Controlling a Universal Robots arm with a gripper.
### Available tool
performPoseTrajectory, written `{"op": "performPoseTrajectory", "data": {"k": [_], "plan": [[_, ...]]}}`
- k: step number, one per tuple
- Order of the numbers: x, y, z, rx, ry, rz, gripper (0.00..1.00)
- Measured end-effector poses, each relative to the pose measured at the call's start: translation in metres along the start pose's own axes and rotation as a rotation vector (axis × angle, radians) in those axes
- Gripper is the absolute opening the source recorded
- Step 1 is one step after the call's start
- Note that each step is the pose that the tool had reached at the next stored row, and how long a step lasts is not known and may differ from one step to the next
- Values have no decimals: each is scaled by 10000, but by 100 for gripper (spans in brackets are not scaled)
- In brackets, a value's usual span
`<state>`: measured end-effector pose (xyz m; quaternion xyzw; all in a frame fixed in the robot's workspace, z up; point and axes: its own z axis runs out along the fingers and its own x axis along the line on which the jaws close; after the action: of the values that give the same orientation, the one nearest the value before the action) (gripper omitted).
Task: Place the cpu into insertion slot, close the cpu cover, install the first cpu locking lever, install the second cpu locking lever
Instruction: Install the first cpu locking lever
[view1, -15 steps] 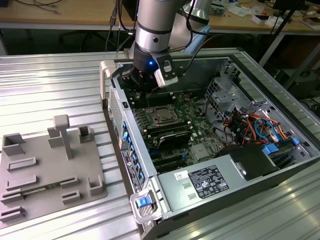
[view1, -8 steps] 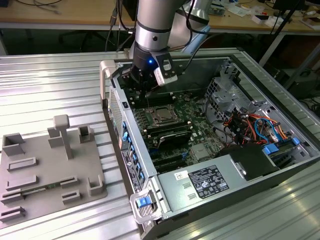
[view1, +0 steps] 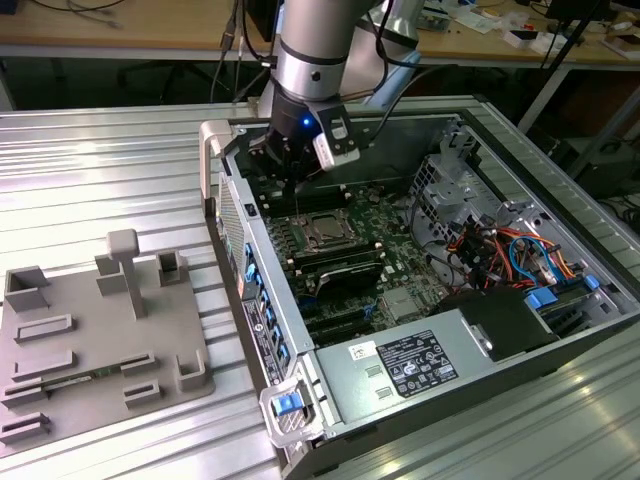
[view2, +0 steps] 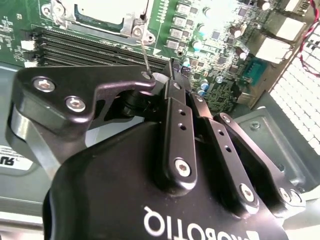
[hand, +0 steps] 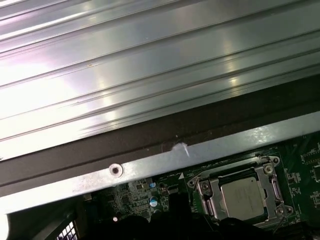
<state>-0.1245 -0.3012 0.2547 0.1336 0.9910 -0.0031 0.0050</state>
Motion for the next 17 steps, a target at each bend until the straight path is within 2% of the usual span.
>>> {"op": "performPoseTrajectory", "data": {"k": [17], "plan": [[-306, 104, 22, -1, 0, -49, 11]]}}
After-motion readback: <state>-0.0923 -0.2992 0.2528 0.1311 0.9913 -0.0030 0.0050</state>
